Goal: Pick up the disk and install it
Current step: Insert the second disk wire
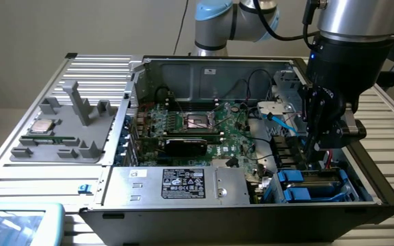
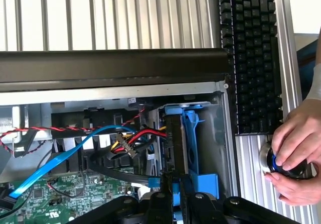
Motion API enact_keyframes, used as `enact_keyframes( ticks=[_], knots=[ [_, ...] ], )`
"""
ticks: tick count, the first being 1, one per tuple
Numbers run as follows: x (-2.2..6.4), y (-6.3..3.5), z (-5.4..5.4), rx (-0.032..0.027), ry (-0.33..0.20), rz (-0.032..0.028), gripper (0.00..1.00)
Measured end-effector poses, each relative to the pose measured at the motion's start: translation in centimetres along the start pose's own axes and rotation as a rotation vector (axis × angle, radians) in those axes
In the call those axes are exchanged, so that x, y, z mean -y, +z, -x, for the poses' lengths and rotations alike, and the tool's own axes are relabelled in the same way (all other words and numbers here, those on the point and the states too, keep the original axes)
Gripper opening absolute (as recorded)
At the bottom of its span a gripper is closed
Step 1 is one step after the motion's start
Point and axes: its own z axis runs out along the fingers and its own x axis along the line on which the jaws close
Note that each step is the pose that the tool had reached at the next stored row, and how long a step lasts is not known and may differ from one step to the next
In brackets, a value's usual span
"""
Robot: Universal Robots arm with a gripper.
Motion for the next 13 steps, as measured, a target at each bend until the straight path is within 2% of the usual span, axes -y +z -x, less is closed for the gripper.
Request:
enact_keyframes(
  ticks=[3, 4, 13],
  knots=[
    [0.0, 0.01, 0.01, -0.0007, 0.0, 0.0, 0.2],
    [0.0, 0.0, 0.02, -0.0006, 0.0, 0.0, 0.16],
    [0.0, 0.0, 0.02, -0.0006, 0.0, 0.0, 0.16]
  ],
)
